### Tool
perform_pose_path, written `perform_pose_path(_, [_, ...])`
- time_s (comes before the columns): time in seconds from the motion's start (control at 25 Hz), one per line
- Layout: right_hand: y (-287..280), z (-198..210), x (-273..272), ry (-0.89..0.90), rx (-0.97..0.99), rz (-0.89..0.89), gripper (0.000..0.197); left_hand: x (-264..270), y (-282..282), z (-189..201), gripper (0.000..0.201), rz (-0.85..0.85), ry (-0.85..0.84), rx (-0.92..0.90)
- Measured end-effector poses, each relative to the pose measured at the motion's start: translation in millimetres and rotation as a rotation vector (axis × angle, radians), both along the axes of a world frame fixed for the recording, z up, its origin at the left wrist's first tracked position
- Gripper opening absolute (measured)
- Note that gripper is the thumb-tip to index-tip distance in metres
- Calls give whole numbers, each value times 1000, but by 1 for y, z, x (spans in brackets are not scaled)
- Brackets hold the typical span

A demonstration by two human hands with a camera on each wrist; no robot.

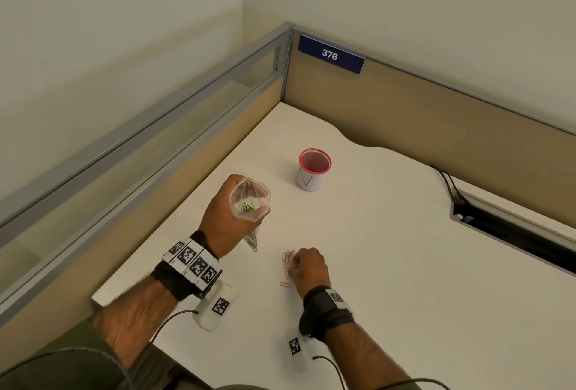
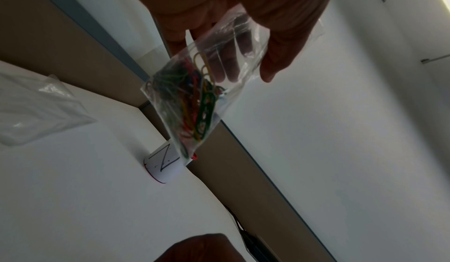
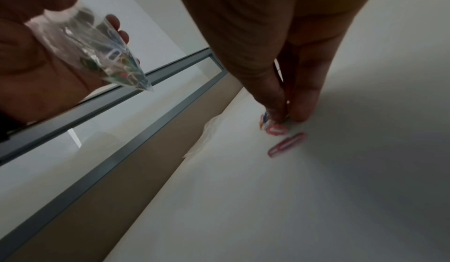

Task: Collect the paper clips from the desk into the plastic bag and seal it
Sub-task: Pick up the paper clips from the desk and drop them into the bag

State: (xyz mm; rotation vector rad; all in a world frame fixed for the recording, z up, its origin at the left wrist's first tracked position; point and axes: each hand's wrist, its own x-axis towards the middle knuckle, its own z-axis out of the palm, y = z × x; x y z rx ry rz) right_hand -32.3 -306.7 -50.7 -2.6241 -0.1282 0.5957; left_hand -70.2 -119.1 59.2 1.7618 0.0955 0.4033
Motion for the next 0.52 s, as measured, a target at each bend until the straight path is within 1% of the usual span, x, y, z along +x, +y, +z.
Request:
perform_pose_path(0.08, [2,1,9,-29,32,10,20,2,7,0,35,-2,-5,-7])
perform_pose_path(0.16, [-3,1,18,-95,27,66,25,5,15,0,38,-4,8,-13])
perform_pose_path(0.2, [-4,1,22,-126,22,130,30,7,19,-1,37,-7,15,-13])
perform_pose_path(0.28, [-2,-3,24,-144,14,331,44,11,22,-2,35,-6,31,-6])
perform_pose_path(0.36, [3,-5,20,-123,-55,553,59,14,24,-2,39,3,41,8])
perform_pose_path(0.4, [4,-7,17,-136,-89,635,63,15,25,-2,43,2,46,13])
perform_pose_path(0.44, [3,-9,14,-161,-106,688,62,17,26,-2,45,-2,55,16])
perform_pose_path(0.52, [-2,-8,5,-211,-104,729,48,19,26,-2,45,-7,73,20])
